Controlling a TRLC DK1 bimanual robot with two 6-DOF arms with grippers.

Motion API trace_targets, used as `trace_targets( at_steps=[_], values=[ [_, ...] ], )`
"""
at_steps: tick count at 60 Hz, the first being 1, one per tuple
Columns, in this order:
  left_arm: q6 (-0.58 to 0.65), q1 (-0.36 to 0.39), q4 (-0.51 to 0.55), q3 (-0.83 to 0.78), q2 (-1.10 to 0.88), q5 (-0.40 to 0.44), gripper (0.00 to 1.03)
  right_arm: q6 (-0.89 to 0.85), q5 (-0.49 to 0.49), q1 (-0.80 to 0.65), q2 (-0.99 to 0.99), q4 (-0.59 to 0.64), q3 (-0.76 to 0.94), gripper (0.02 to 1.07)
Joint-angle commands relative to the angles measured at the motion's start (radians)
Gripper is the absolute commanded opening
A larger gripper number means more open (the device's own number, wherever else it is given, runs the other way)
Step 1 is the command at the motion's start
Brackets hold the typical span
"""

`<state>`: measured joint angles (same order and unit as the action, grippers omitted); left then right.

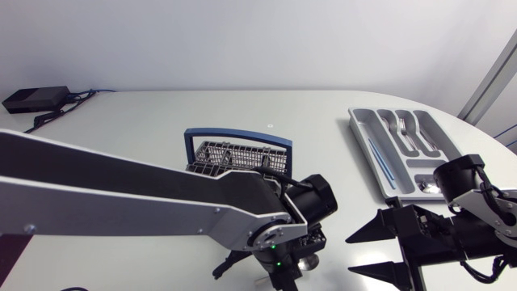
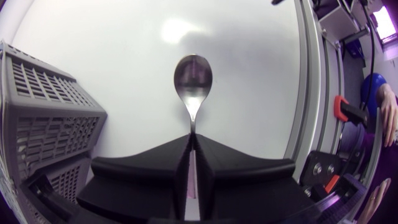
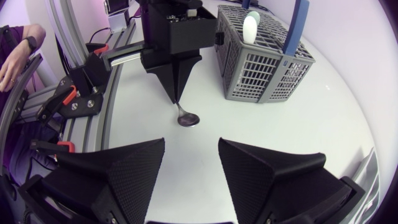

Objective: Unload the cutlery basket into the drawer organizer.

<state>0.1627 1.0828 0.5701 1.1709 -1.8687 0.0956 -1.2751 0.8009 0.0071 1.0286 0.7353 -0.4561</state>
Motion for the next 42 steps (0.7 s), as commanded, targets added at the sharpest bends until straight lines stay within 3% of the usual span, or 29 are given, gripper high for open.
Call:
trace_targets(
  at_steps=[1,29,42],
  values=[
    [-0.114,0.006,-0.018,0.041,0.028,0.003,0.04,0.031,0.023,-0.03,0.004,0.024,0.0,0.66],
    [-0.497,0.014,-0.087,0.133,0.039,0.0,0.04,0.212,0.092,-0.213,0.091,0.058,-0.133,0.64],
    [-0.638,-0.001,-0.142,0.157,0.048,-0.057,0.04,0.267,0.113,-0.259,0.125,0.087,-0.171,0.61]
  ],
)
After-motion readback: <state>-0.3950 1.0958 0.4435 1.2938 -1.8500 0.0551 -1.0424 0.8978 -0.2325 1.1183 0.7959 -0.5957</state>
